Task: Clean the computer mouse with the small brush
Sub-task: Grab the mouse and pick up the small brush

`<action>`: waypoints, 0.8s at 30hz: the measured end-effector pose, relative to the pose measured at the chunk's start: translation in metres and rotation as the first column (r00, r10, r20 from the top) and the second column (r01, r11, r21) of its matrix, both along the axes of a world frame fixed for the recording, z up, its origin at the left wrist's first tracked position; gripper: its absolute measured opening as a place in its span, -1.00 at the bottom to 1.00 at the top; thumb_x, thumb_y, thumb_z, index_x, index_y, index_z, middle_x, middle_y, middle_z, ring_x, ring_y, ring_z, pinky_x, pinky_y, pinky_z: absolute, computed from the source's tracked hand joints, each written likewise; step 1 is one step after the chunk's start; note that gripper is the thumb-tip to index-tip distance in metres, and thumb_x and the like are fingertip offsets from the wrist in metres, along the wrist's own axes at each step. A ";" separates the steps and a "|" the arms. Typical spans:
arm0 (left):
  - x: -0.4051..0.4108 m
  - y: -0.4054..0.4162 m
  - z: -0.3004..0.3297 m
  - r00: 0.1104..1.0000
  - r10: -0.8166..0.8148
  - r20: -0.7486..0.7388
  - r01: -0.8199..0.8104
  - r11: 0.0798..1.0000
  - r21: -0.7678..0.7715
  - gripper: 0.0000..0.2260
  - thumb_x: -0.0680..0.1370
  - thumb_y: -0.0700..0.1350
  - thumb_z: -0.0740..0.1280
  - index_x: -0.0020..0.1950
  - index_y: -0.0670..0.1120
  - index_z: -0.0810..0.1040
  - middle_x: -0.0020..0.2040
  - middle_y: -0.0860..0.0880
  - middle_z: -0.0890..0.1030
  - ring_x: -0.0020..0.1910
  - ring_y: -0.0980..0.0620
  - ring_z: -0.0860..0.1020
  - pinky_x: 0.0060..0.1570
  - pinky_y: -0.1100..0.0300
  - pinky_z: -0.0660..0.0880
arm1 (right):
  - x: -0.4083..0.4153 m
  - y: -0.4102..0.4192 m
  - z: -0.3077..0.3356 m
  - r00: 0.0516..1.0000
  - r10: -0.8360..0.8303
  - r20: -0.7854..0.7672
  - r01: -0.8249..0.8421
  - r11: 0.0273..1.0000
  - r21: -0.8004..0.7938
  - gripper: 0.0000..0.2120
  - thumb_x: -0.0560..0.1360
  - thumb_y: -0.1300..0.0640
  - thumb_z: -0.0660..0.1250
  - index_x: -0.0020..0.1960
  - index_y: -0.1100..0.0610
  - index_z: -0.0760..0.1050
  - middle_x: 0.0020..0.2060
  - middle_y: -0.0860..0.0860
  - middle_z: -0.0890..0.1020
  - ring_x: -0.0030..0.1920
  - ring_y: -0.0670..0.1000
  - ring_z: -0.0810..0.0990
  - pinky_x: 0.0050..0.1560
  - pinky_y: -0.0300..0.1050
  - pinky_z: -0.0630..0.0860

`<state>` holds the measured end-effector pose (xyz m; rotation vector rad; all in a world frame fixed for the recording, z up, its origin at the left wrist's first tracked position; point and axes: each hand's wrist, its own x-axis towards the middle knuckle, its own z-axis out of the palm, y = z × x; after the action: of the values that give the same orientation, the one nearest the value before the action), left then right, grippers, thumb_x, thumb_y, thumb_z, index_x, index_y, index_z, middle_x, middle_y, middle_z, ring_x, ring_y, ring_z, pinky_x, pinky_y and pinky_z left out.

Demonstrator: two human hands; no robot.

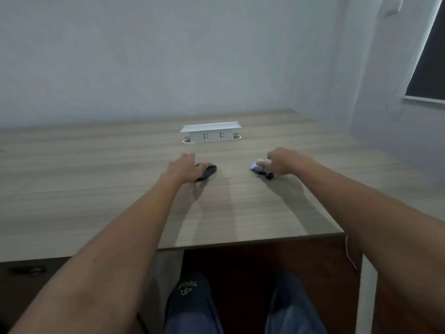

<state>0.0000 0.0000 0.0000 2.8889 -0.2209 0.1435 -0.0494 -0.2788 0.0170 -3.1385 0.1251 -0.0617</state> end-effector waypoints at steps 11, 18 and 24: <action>0.006 0.007 -0.027 0.999 -0.028 0.015 0.029 0.996 -0.080 -0.57 0.54 0.27 0.30 0.05 -0.11 0.46 0.11 -0.13 0.54 0.07 -0.16 0.53 0.11 -0.01 0.44 | 0.004 -0.009 -0.039 0.984 0.051 0.171 -0.056 0.998 0.021 -0.68 0.54 -0.12 0.26 -0.12 0.15 0.47 0.06 0.18 0.56 0.06 0.22 0.56 -0.07 -0.05 0.35; 0.020 0.004 -0.038 0.998 -0.030 0.049 0.040 0.975 -0.217 -0.55 0.50 0.19 0.40 0.03 -0.21 0.56 0.01 -0.20 0.60 -0.10 -0.15 0.54 -0.15 0.08 0.42 | 0.017 -0.013 -0.038 0.985 0.035 0.169 -0.048 0.996 0.074 -0.71 0.56 0.03 0.29 0.09 0.27 0.54 0.13 0.21 0.51 0.12 0.24 0.54 -0.03 -0.04 0.37; 0.025 0.003 -0.031 0.998 -0.052 0.019 0.055 0.933 -0.356 -0.57 0.48 0.11 0.47 0.00 -0.28 0.63 -0.08 -0.22 0.69 -0.07 -0.19 0.64 -0.17 0.05 0.49 | 0.028 -0.015 -0.026 0.988 0.039 0.150 -0.069 0.976 0.205 -0.71 0.50 0.05 0.37 0.00 0.29 0.56 0.03 0.23 0.61 0.05 0.25 0.60 -0.05 0.01 0.49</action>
<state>0.0246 0.0030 -0.0313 2.5187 -0.2472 0.1677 -0.0213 -0.2941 -0.0092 -2.9123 0.0425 -0.2584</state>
